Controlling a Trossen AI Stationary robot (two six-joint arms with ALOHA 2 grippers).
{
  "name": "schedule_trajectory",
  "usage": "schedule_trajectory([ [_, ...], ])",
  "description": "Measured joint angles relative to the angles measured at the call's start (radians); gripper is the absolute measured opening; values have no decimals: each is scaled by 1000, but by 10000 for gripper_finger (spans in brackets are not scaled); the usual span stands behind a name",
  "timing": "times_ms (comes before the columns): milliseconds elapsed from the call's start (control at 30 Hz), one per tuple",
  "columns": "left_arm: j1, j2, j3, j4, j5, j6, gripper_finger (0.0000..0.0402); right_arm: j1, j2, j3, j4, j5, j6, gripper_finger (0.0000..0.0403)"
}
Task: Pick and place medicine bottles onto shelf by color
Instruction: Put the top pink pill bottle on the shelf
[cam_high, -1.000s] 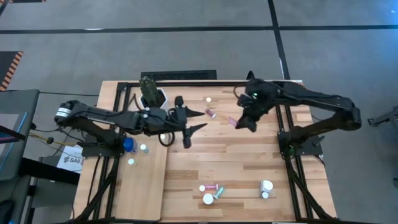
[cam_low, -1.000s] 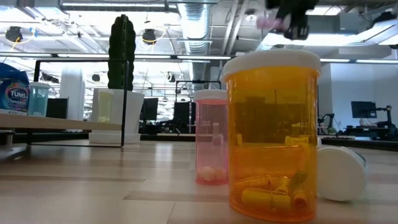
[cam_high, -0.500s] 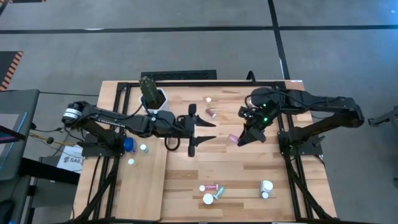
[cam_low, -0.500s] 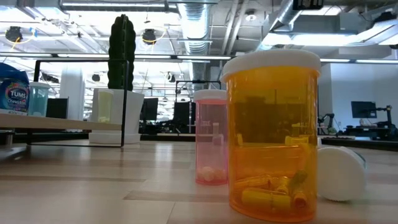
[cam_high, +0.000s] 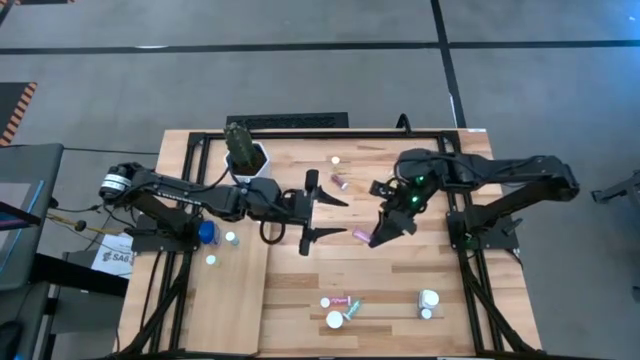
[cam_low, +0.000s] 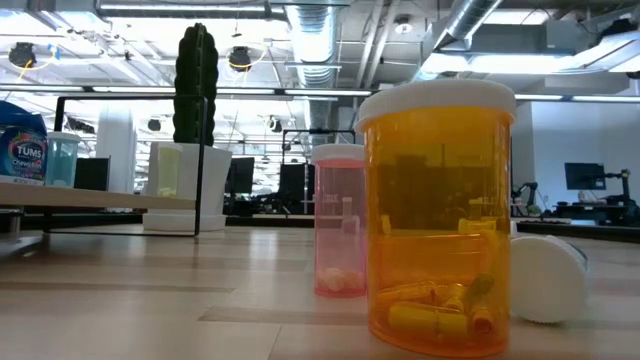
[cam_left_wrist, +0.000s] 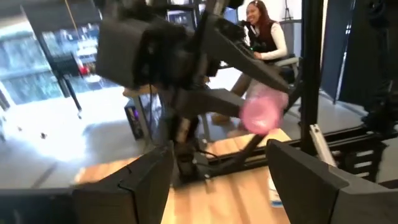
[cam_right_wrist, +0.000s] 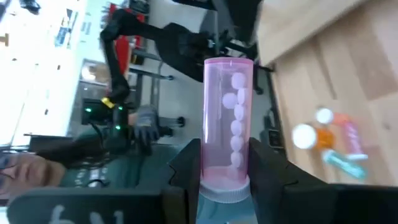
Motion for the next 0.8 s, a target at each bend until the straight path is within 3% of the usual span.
schedule_trajectory([
  [333,0,0,0,15,115,41,248,-4,40,-3,56,-15,28,121],
  [800,0,0,0,13,124,59,236,-26,82,-2,171,-21,27,121],
])
